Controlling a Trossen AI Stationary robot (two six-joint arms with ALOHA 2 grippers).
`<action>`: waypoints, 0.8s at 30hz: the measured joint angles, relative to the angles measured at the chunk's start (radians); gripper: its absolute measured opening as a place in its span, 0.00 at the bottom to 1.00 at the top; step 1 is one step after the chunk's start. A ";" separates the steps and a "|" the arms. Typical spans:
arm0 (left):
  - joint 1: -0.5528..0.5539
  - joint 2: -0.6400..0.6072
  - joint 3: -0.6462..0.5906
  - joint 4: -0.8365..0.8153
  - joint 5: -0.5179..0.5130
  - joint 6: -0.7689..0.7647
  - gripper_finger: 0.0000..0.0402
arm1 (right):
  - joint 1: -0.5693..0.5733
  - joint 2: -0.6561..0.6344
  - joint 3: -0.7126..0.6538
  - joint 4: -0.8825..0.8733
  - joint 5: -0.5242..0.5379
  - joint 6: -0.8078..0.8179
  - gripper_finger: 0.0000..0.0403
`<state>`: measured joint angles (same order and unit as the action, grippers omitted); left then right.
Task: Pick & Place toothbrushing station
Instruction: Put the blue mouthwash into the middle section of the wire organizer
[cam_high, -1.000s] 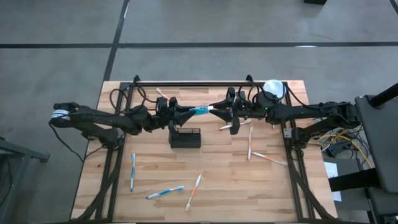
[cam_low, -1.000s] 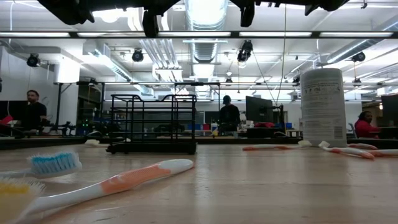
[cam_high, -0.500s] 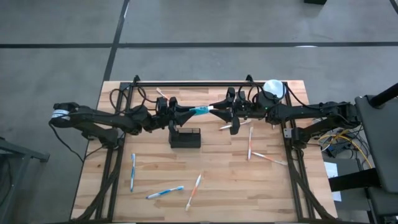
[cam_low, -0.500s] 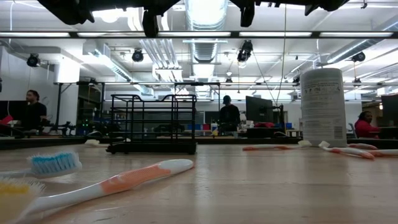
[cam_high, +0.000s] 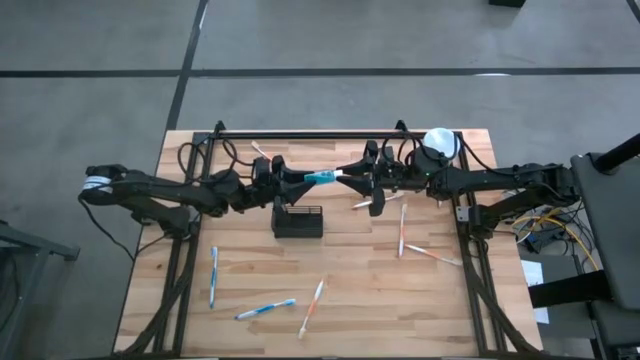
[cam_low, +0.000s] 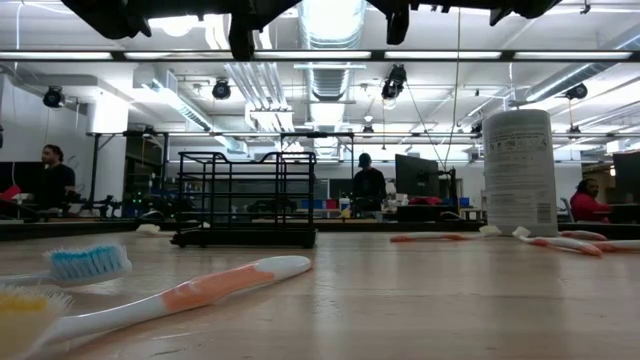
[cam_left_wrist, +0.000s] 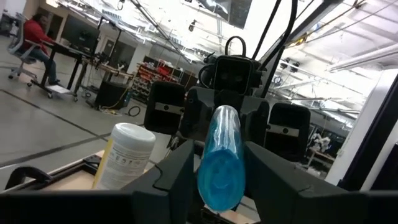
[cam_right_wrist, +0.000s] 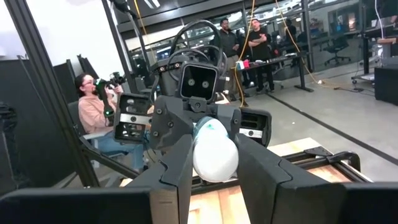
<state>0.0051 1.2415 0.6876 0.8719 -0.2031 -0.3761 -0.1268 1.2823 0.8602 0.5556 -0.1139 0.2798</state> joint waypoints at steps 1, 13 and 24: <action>0.000 0.000 0.002 0.000 0.000 -0.003 0.38 | 0.000 0.000 0.000 0.000 0.000 0.000 0.24; 0.000 0.000 0.005 0.002 0.000 -0.046 0.58 | 0.000 0.000 0.000 0.000 -0.002 0.000 0.24; 0.000 -0.025 0.005 0.003 0.003 -0.051 0.61 | 0.000 -0.002 0.000 0.000 -0.002 -0.003 0.24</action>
<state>0.0051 1.2167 0.6922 0.8745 -0.2006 -0.4267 -0.1268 1.2808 0.8604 0.5554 -0.1158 0.2768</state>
